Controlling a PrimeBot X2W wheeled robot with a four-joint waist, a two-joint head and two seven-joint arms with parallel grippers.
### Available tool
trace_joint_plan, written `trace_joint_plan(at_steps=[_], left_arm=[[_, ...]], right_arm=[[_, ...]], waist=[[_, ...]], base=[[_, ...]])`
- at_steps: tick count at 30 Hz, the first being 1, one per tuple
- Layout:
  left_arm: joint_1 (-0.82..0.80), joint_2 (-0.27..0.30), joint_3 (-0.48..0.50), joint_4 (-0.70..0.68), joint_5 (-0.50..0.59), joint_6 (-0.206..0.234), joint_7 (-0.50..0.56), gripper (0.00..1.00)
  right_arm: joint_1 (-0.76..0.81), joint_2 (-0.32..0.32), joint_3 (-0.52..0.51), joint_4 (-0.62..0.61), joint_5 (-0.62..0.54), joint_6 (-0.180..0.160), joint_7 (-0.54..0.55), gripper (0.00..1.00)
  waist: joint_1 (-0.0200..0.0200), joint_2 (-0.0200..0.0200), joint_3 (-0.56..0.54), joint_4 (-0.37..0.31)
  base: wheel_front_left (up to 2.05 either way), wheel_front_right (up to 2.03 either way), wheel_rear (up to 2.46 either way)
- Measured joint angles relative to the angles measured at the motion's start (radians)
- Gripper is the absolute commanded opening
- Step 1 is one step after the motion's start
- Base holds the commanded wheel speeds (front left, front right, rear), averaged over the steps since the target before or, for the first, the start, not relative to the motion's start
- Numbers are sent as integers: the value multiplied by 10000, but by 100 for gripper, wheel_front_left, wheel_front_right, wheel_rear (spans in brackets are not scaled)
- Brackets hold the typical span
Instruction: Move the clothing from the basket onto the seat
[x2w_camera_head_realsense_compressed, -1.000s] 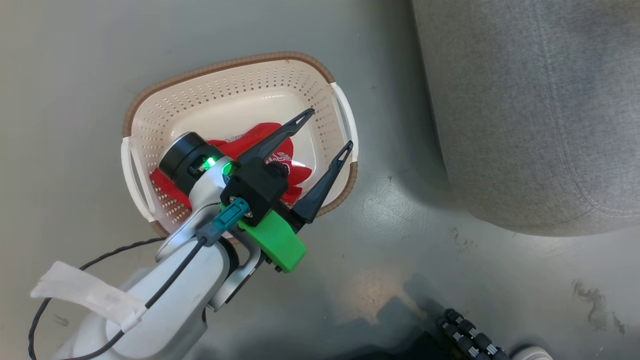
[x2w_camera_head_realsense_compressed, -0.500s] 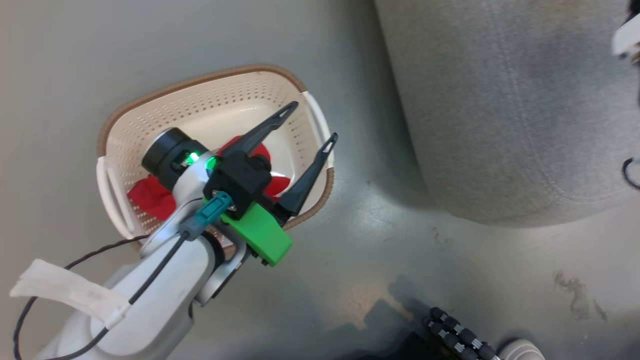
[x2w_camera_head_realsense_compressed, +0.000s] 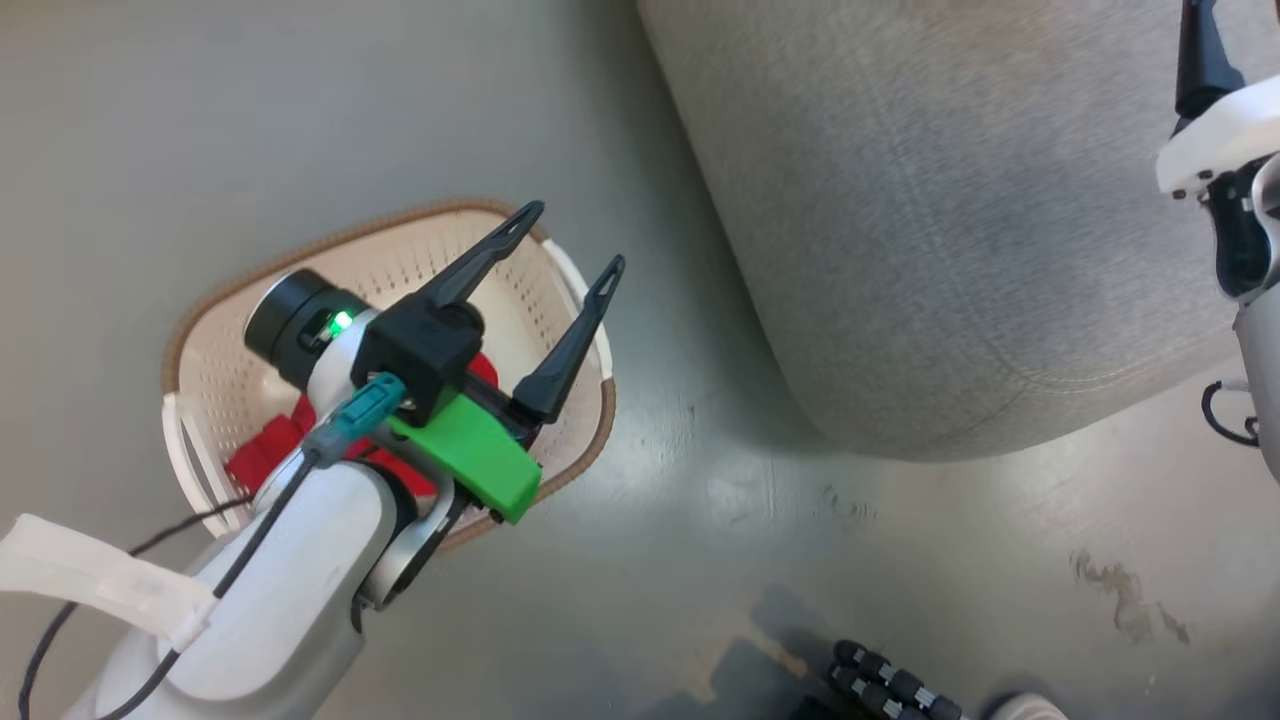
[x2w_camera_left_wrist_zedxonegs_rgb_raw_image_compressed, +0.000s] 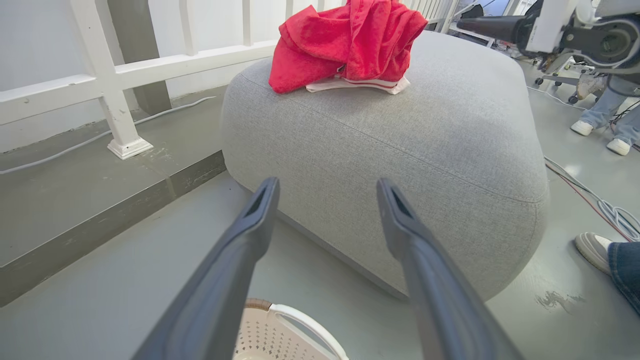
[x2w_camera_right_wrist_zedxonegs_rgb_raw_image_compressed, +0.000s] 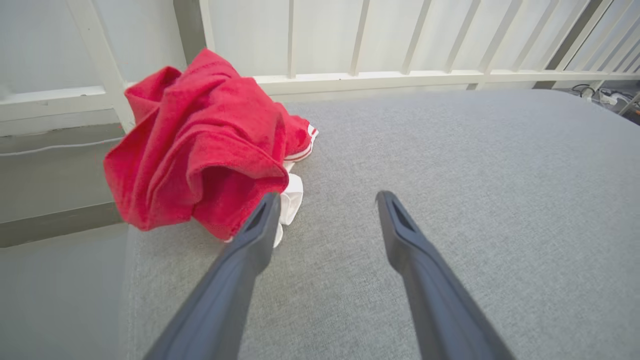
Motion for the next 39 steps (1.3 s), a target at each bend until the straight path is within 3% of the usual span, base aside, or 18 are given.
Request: trace_joint_plan(at_steps=[6,13,24,39], left_arm=[[360,-88,332,497,-265,159,-479,100],[808,-472,700,1097,-717,428,-1120,100],[2223,-625,1615,2161,-1375,840,-1440,100],[3979,-502,2878,2428,-1482,1133,-1603,100]], right_arm=[[64,19,92,-1413,-234,44,-2,100],[854,253,115,-2105,-257,127,-2,100],[3088,1218,537,-2750,-495,130,-2,100],[5141,2075,848,-3590,-545,6,-2,100]], waist=[[0,0,-745,-33],[0,0,-1645,265],[0,0,-3083,1567],[0,0,-4834,2992]], base=[[0,0,0],[0,0,0],[0,0,0],[0,0,0]])
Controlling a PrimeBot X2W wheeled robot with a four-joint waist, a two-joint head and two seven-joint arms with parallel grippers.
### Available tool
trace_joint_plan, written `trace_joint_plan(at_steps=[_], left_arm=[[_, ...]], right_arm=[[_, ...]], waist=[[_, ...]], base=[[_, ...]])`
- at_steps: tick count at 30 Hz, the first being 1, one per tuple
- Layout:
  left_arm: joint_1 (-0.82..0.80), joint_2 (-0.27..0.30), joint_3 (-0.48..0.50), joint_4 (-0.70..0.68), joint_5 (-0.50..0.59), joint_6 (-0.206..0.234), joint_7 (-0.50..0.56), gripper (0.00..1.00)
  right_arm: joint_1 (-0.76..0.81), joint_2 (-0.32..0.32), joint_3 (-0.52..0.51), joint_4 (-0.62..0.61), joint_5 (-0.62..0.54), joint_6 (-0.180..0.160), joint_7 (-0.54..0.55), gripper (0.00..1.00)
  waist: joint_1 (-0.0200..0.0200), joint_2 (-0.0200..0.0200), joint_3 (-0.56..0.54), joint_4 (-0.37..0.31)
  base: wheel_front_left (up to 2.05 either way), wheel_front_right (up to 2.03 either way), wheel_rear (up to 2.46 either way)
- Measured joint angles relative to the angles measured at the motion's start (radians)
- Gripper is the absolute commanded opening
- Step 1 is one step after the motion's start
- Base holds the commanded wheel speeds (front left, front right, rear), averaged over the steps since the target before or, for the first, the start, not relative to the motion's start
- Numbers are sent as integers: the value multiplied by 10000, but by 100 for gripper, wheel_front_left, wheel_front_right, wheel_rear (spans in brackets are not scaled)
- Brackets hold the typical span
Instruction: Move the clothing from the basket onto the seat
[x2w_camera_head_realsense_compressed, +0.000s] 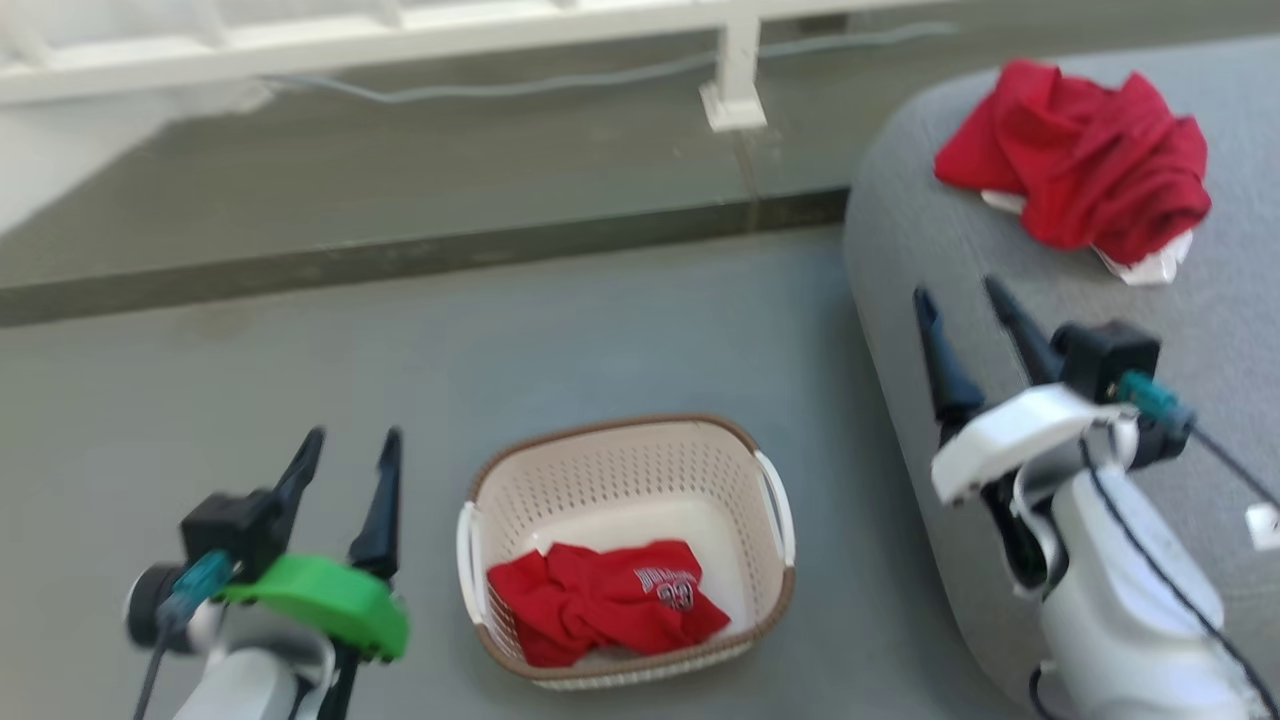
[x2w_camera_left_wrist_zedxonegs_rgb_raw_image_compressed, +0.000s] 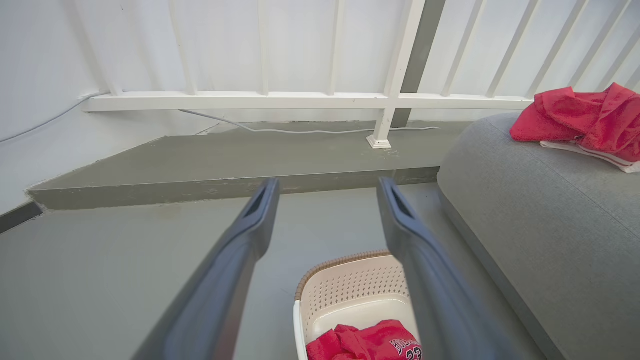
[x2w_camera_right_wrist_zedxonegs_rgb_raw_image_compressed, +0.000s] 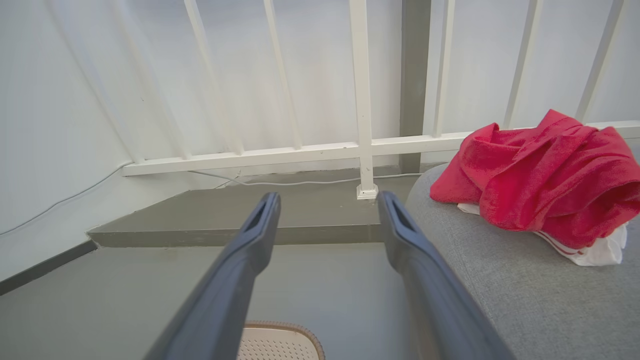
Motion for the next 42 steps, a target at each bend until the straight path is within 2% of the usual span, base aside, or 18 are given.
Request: trace_joint_plan(at_steps=[10,22,30,42], left_arm=[[1391,238,1281,-663,23,100,-2,100],[2594,115,2232,-1365,322,173,-2,100],[3113,-107,2560,-1724,683,173,-2,100],[3542,-244,2602,-2130,907,173,-2,100]], right_arm=[[1338,127,84,-761,-44,-267,0,100],[2358,165,35,-1609,-148,-692,0,100],[2815,228,4,-1992,-148,-844,0,100],[3118,307,105,-2362,-148,-851,0,100]], waist=[[0,0,-852,473],[-1,0,-1003,387],[0,0,-1033,276],[0,0,-1067,178]], base=[[0,0,0],[0,0,0],[0,0,0],[0,0,0]])
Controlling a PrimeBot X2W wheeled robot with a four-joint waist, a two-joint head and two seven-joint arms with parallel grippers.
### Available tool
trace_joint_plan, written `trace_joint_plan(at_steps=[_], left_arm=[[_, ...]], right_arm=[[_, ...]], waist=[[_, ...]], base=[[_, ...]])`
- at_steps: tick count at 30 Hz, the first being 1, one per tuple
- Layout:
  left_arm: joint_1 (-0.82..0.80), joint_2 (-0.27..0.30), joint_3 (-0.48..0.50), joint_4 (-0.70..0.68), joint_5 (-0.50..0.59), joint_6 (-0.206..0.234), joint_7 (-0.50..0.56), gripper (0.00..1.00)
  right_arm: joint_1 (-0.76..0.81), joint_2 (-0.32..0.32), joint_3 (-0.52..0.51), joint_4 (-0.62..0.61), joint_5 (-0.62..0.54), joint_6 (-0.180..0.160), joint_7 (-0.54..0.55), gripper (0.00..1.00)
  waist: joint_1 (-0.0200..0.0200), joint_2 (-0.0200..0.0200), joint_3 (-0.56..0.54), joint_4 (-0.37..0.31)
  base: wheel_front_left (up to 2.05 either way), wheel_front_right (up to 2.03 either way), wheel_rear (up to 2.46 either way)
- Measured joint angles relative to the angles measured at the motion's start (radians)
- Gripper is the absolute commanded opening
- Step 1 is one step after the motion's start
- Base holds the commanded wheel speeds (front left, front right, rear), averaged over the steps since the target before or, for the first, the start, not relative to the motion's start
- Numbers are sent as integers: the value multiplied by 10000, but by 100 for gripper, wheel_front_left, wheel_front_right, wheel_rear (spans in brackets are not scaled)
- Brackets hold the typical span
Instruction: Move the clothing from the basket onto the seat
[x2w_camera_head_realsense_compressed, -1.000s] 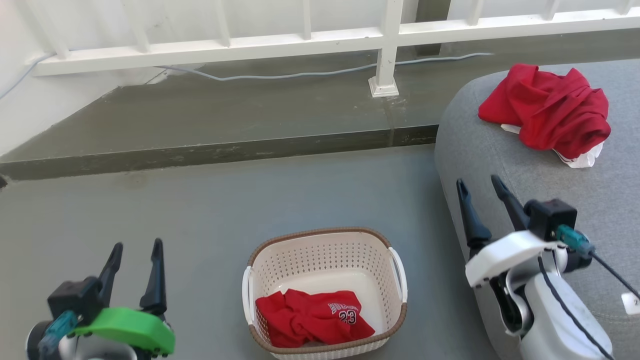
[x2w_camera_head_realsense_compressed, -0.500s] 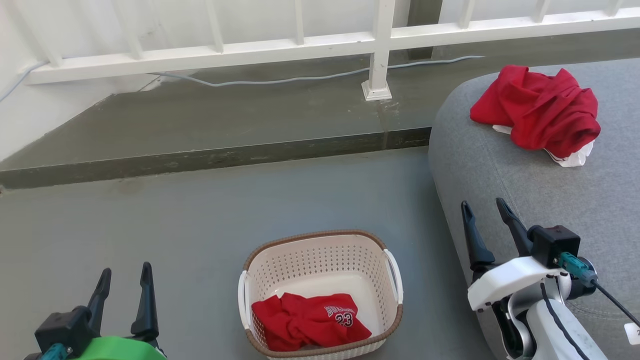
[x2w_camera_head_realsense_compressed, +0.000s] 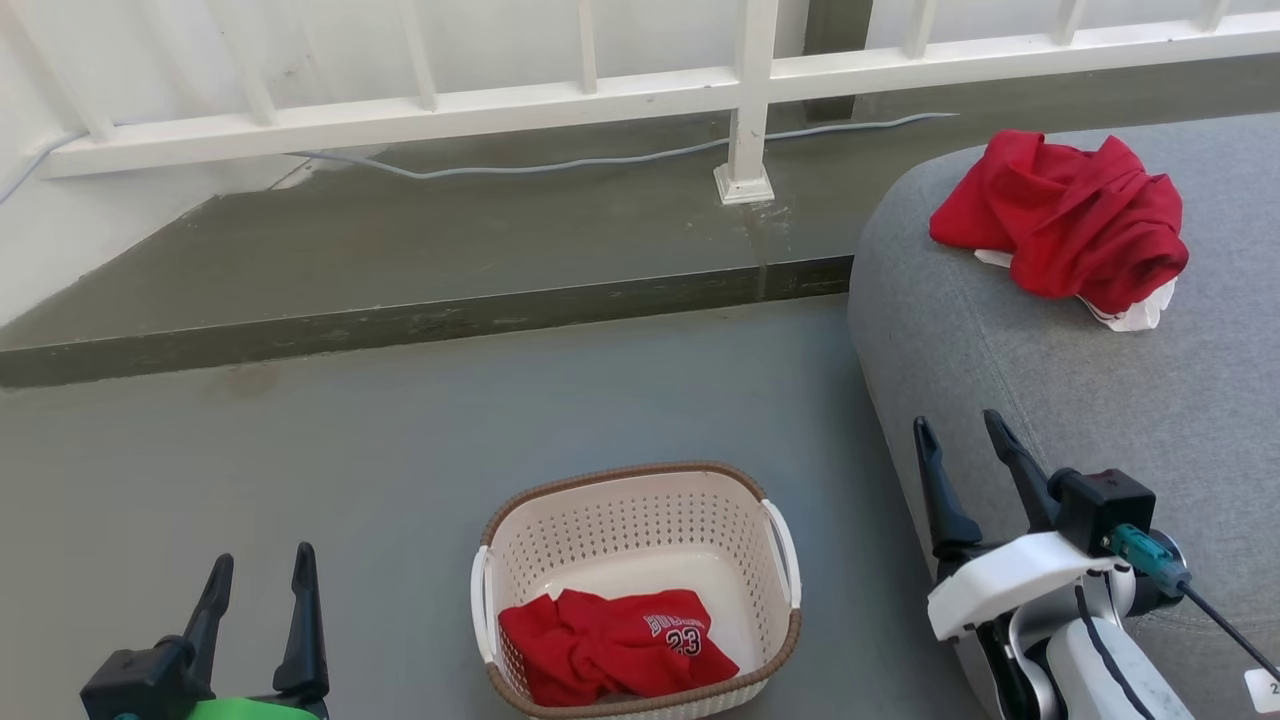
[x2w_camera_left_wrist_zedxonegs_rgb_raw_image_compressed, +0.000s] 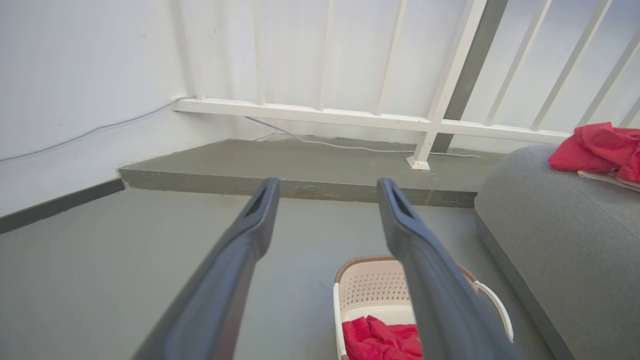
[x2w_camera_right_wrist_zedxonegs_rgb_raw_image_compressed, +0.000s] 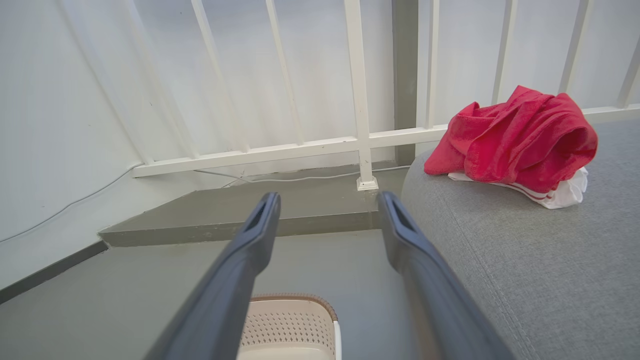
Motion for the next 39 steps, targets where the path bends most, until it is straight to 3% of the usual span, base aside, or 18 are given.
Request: trace_joint_plan(at_steps=[39], left_arm=[[523,-219,299,-711,468,0,-17,100]], right_arm=[[300,4,13,-704,-46,-25,0,100]], waist=[[0,0,444,-53]], base=[[0,0,0]])
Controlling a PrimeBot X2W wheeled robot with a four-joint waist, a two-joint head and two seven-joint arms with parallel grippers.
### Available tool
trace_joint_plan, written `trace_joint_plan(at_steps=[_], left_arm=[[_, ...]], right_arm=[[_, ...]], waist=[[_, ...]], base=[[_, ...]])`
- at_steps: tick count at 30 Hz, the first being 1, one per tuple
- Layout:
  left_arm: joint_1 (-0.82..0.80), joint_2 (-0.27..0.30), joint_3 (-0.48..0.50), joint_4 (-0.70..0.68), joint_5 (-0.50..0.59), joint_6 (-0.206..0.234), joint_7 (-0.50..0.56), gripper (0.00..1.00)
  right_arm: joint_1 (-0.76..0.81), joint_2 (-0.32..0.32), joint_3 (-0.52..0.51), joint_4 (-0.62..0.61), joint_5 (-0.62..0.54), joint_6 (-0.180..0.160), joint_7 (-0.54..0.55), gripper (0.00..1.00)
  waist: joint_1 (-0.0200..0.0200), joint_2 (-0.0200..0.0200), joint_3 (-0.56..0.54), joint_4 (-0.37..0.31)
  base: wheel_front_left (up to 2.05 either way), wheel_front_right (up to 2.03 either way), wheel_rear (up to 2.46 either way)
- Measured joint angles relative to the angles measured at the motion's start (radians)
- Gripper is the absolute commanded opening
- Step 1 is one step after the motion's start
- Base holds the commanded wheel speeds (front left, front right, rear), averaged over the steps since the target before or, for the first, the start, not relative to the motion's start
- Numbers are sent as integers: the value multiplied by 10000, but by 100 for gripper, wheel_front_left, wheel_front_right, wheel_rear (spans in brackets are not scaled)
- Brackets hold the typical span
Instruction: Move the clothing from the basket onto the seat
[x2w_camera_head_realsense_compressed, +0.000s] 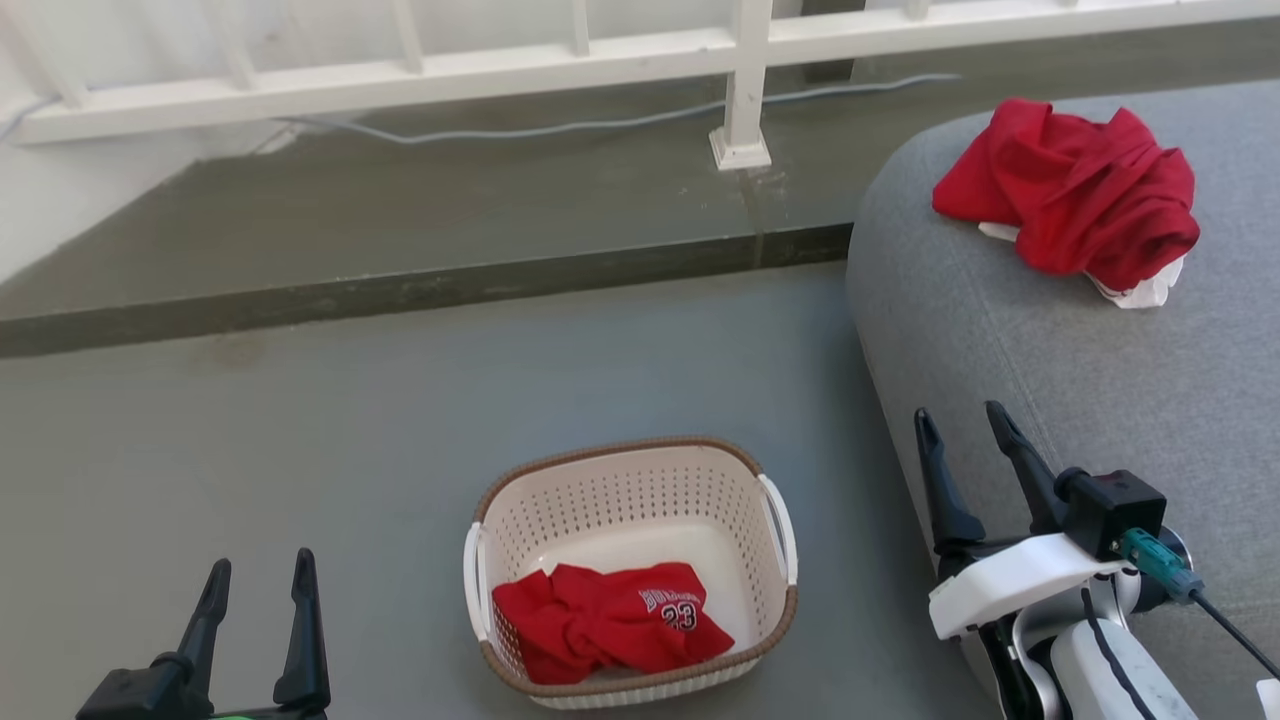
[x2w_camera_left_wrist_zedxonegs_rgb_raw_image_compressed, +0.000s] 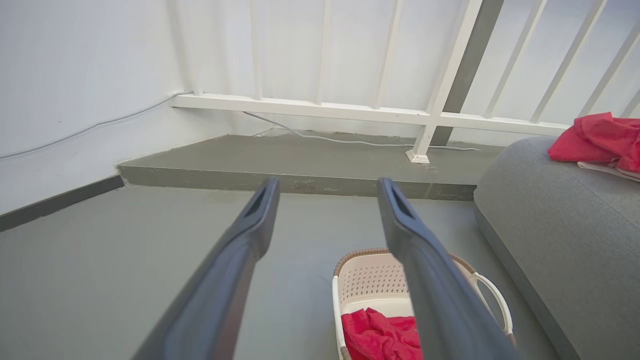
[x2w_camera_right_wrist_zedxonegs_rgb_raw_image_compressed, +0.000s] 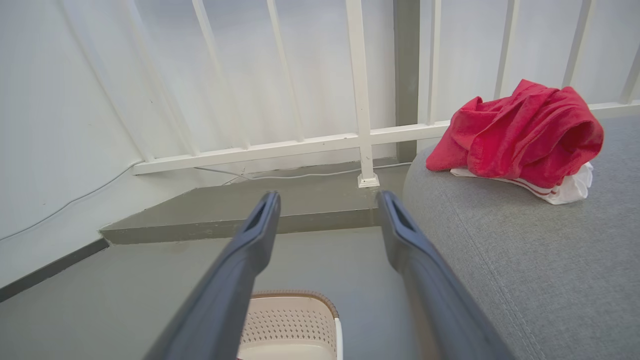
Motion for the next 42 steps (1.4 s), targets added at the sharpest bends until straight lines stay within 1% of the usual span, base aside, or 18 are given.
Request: trace_joint_plan(at_steps=[6,7,13,19,25,26,35,38,42], left_arm=[[-95,67,-42,-111,71,-6,33,100],[-183,71,-67,-111,71,-13,38,100],[-1027,84,-337,-81,71,-192,326,100],[-2008,121,-550,44,155,-360,681,100],[-3033,196,-943,533,307,-619,1104,100],[-3213,203,-1011,629,451,-656,1183,100],[-4624,198,-1561,1593,813,-988,1776,100],[-4997,171,-1810,1925,867,-1143,1925,100],[-5505,79,-2084,2293,1248,-1308,2113,100]], right_arm=[[-212,-50,-65,-280,-27,-8,0,100],[-325,-63,-88,-355,-29,-73,0,100],[-1086,-257,-222,-685,-115,-75,0,100],[-1982,-291,-407,-1014,-123,-88,0,100],[-2917,-343,-545,-1335,-130,-100,0,100],[-3026,-357,-596,-1379,-130,-163,0,100],[-3998,-510,-823,-1672,-128,-173,2,100],[-4300,-522,-857,-1778,-128,-173,2,100],[-4675,-556,-905,-1925,-130,-173,2,100]], waist=[[0,0,505,-33],[0,0,612,-38],[1,0,1340,-77],[0,0,2140,-131],[1,0,2970,-223],[1,0,3113,-242],[1,0,4384,-422],[1,0,4810,-490],[1,0,5380,-577]], base=[[0,0,0],[0,0,0],[0,0,0],[0,0,0],[0,0,0],[0,0,0],[0,0,0],[0,0,0],[0,0,0]])
